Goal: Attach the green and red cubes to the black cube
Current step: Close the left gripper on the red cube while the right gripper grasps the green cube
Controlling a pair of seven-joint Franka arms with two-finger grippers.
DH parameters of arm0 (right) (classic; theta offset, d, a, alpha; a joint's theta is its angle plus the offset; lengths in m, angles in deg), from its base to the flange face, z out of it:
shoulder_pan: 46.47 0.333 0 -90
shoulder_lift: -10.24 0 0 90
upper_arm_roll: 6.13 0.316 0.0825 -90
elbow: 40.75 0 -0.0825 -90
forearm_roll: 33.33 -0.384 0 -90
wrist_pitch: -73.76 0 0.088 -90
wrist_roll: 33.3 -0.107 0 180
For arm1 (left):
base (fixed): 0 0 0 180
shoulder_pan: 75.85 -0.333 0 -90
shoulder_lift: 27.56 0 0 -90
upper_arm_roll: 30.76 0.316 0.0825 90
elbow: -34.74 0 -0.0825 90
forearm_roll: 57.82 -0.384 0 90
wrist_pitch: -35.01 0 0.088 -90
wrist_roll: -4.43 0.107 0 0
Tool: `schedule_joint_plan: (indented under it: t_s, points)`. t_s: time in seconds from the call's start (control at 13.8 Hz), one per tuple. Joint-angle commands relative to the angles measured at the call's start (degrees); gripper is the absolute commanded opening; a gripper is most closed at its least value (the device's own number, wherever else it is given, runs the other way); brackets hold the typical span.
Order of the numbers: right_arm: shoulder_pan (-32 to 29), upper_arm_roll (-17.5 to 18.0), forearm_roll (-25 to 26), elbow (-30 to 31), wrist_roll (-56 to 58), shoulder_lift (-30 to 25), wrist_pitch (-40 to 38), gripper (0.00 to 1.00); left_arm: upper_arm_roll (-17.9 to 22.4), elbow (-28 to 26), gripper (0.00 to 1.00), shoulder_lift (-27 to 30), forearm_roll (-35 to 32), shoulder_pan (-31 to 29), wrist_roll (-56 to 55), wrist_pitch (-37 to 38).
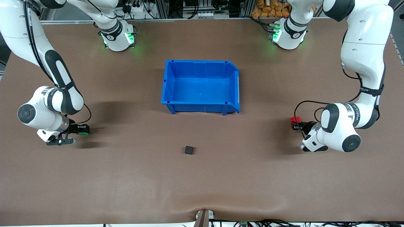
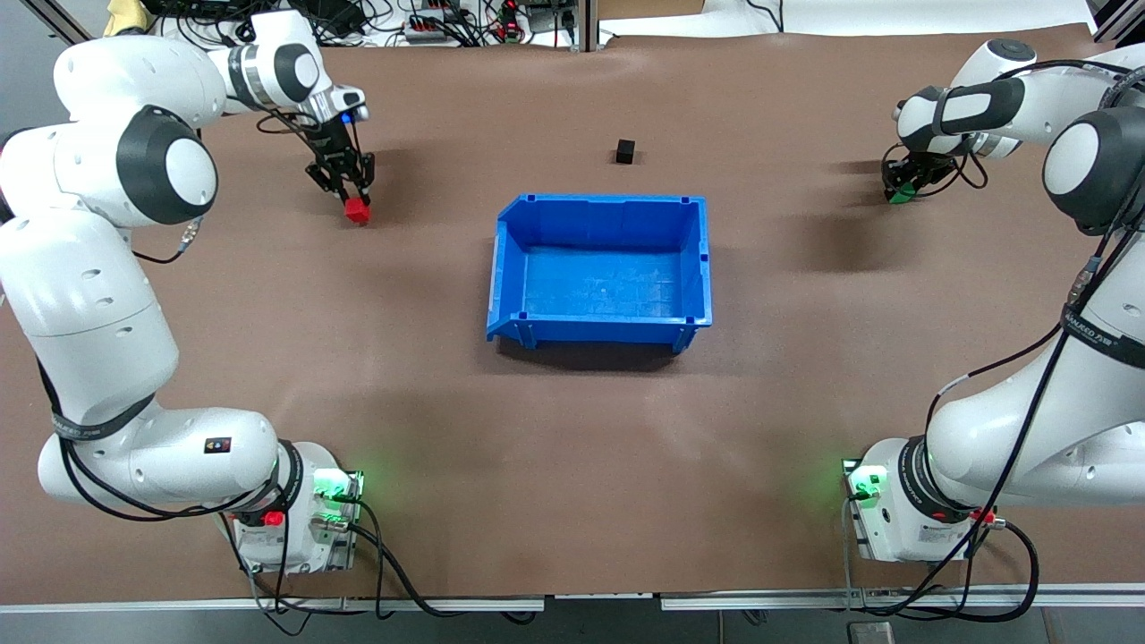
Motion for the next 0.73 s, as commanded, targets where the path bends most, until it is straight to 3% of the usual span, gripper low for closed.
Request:
schedule_joint_plan:
  t_s: [0.0,0.36,0.65]
  points:
    - [-1.07,0.76,-0.16,-0.99,0.63,0.63,-0.08,0.24,-0.11,2.05,0.00,1.18,1.68,1.13,-5.19,0.97]
    - [-0.98,0.76,0.37,-1.34,1.59,0.28,-0.61,0.24,-0.11,6.27,0.00,0.21,1.59,3.94,-19.23,0.89]
    - [-1.42,0.76,0.37,-1.43,14.13,-2.96,-3.58,0.24,-0.19,9.00,0.00,-0.58,6.94,7.89,-36.99,0.62]
